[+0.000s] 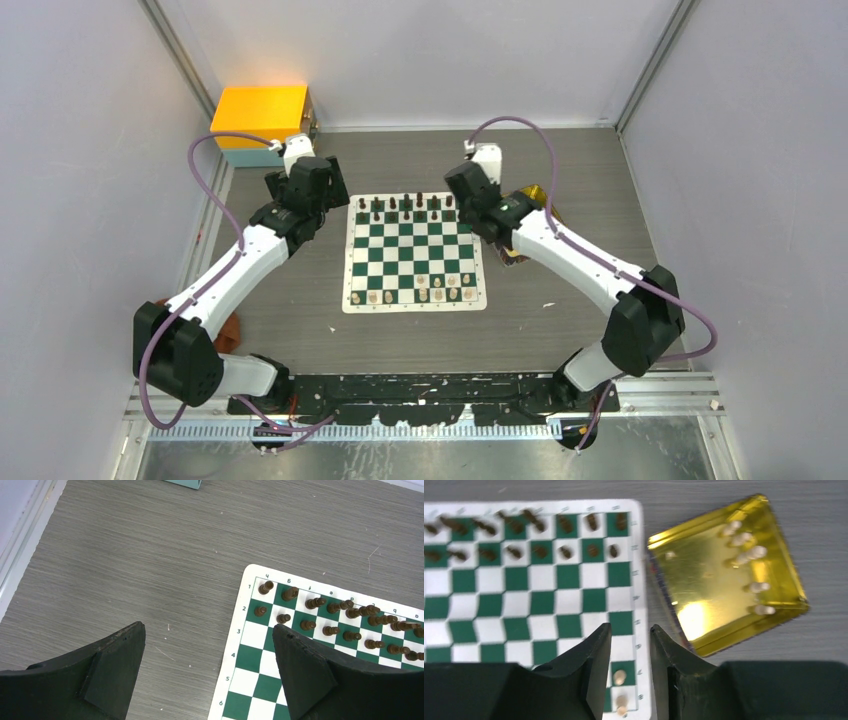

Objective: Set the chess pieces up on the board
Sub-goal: Pick up the chess piece from the storage box.

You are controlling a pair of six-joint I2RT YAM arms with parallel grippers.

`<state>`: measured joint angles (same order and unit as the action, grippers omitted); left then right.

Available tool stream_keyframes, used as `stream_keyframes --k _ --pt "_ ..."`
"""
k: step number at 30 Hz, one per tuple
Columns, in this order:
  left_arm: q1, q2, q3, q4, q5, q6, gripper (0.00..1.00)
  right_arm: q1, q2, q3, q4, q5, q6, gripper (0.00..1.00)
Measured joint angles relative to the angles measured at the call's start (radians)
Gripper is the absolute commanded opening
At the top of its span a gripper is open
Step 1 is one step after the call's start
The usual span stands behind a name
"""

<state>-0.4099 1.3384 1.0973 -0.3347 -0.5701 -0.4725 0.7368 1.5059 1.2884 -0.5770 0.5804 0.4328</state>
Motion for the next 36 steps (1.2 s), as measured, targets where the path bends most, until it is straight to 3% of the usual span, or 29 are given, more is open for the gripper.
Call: stream_keyframes --k 13,23,36 --pt "0.0 0.0 0.0 0.0 0.006 0.0 0.98 -0.391 0.148 0.029 -0.026 0.008 0.09 0.41" --pt "0.0 0.0 0.0 0.0 0.007 0.0 0.98 -0.511 0.25 0.048 -0.014 -0.05 0.101 0.41" --pt "0.0 0.0 0.0 0.0 0.006 0.002 0.98 -0.561 0.327 0.079 0.013 -0.096 0.101 0.41"
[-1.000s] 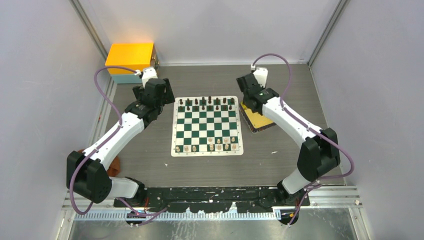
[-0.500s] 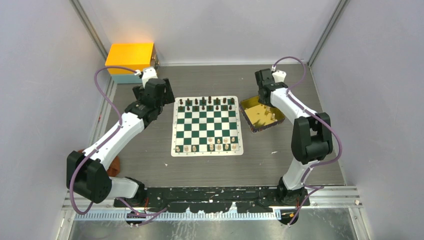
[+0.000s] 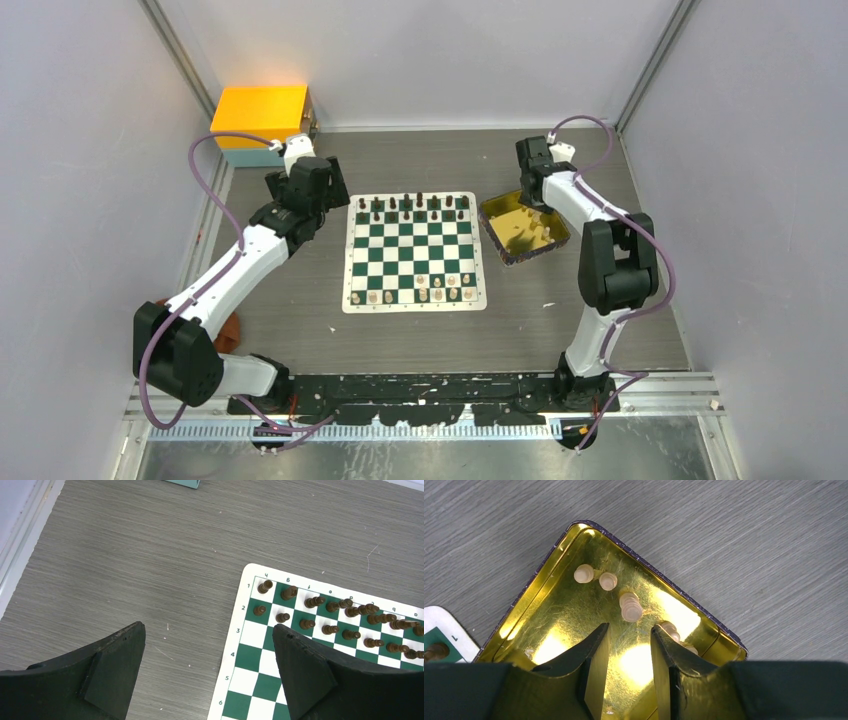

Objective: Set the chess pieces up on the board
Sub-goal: Pick up the chess piece from the storage box.

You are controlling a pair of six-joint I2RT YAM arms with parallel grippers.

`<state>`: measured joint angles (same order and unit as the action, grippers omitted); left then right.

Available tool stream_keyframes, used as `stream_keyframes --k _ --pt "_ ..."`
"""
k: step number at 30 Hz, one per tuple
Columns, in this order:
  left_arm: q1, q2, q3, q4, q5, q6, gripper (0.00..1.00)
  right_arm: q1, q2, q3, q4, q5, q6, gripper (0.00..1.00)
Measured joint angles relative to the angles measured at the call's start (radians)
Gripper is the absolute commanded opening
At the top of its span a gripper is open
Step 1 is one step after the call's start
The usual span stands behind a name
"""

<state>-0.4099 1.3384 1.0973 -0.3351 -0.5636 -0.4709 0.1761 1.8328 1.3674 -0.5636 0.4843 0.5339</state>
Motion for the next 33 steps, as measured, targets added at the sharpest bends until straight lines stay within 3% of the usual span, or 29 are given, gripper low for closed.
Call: stream_keyframes --k 33 --pt "0.0 0.0 0.0 0.0 -0.001 0.004 0.98 -0.032 0.068 0.019 0.017 -0.051 0.004 0.39"
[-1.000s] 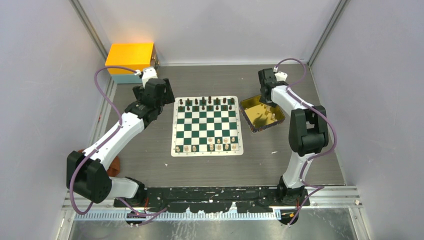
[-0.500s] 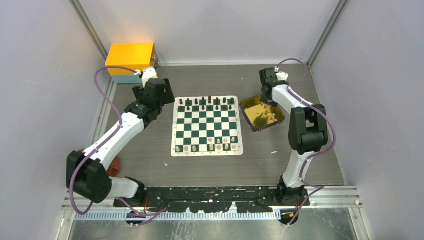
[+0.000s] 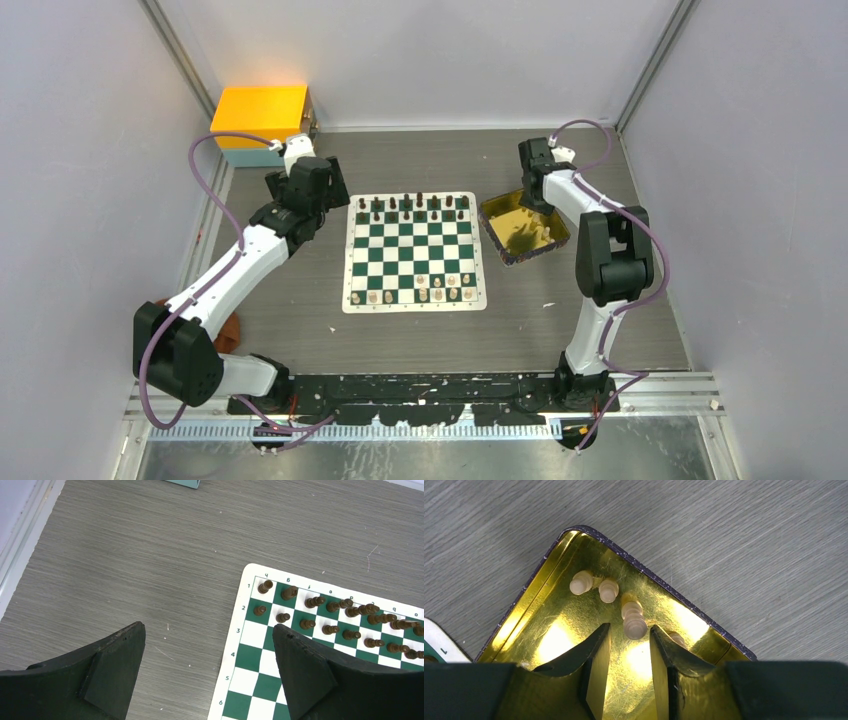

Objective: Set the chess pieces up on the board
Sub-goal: Pick up the chess piece from the storage box.

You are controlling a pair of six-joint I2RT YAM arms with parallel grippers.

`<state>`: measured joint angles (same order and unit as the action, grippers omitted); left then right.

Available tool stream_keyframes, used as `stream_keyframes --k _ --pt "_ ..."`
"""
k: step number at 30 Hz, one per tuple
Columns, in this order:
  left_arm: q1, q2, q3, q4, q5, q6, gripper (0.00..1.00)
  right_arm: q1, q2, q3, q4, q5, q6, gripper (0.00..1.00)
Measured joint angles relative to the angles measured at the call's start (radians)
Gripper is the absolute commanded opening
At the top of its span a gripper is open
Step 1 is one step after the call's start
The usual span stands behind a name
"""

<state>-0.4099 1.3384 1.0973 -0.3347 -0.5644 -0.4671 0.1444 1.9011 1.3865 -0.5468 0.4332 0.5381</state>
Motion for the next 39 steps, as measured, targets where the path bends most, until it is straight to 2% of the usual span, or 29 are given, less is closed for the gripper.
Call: stream_keyframes --k 5,12,21,39 --pt "0.0 0.0 0.0 0.0 0.0 0.0 0.98 -0.003 0.004 0.0 0.0 -0.004 0.003 0.28" --pt "0.0 0.002 0.0 0.0 0.0 0.001 0.98 -0.009 0.004 0.0 0.0 -0.006 0.01 0.01" --pt "0.0 0.009 0.0 0.0 0.0 0.003 0.98 -0.01 0.002 0.0 0.005 -0.009 0.015 0.0" --pt "0.0 0.011 0.0 0.0 0.0 0.003 0.98 -0.013 -0.05 -0.035 0.032 -0.109 0.056 0.0"
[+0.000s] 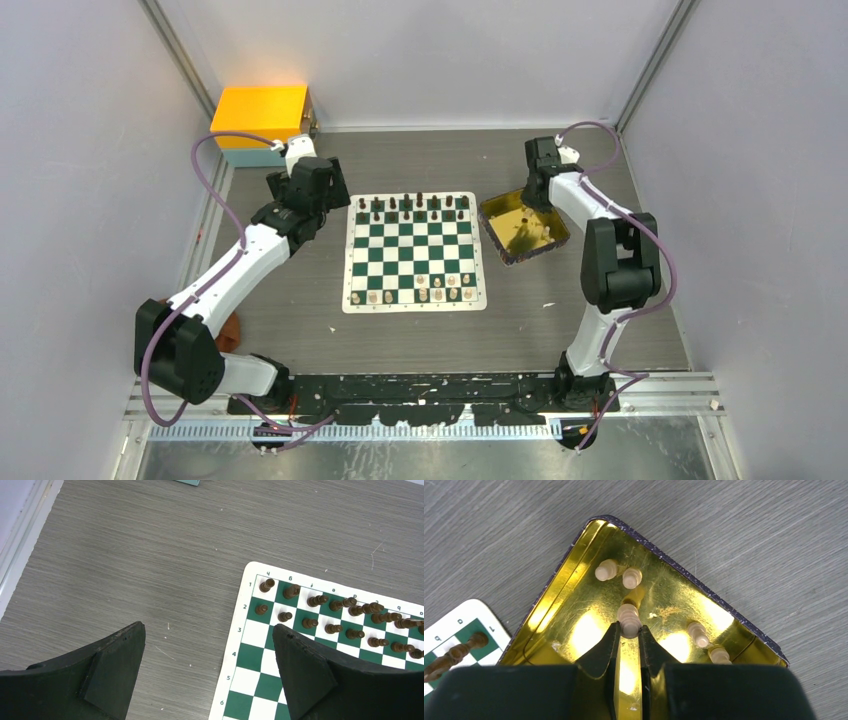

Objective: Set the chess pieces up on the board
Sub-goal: Pick up the chess piece from the storage box, then place the chess piece on the chessboard.

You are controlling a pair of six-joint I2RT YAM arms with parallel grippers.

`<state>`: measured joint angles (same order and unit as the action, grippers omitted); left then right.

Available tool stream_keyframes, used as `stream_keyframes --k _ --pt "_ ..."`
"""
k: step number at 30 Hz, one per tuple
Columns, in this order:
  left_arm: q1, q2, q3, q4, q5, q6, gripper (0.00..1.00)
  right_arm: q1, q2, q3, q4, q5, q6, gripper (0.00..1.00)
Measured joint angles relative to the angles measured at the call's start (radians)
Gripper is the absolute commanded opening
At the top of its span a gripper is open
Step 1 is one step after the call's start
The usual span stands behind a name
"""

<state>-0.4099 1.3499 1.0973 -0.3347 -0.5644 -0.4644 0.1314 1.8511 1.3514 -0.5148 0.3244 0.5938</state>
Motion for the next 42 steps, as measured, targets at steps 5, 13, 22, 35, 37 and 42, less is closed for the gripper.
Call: stream_keyframes --k 5,13,22,35,37,42 --pt "0.0 0.0 0.0 0.0 0.0 0.0 0.98 0.0 -0.03 -0.004 0.002 -0.024 0.002 0.0" --pt "0.0 0.0 0.001 0.0 0.0 0.0 0.98 0.109 -0.121 -0.003 -0.011 -0.019 -0.06 0.01" --pt "0.0 0.0 0.007 -0.001 -0.002 -0.001 0.99 0.4 -0.208 0.016 -0.09 -0.002 -0.135 0.0" --pt "0.006 -0.011 0.007 -0.02 -0.003 -0.013 0.98 0.736 -0.222 0.101 -0.174 0.071 -0.181 0.0" --pt "0.008 -0.016 0.007 -0.026 -0.003 -0.019 0.99 0.773 -0.218 0.113 -0.179 0.08 -0.184 0.0" --pt "0.015 -0.034 0.009 -0.042 -0.003 -0.027 0.99 0.857 -0.193 0.127 -0.185 0.095 -0.196 0.0"
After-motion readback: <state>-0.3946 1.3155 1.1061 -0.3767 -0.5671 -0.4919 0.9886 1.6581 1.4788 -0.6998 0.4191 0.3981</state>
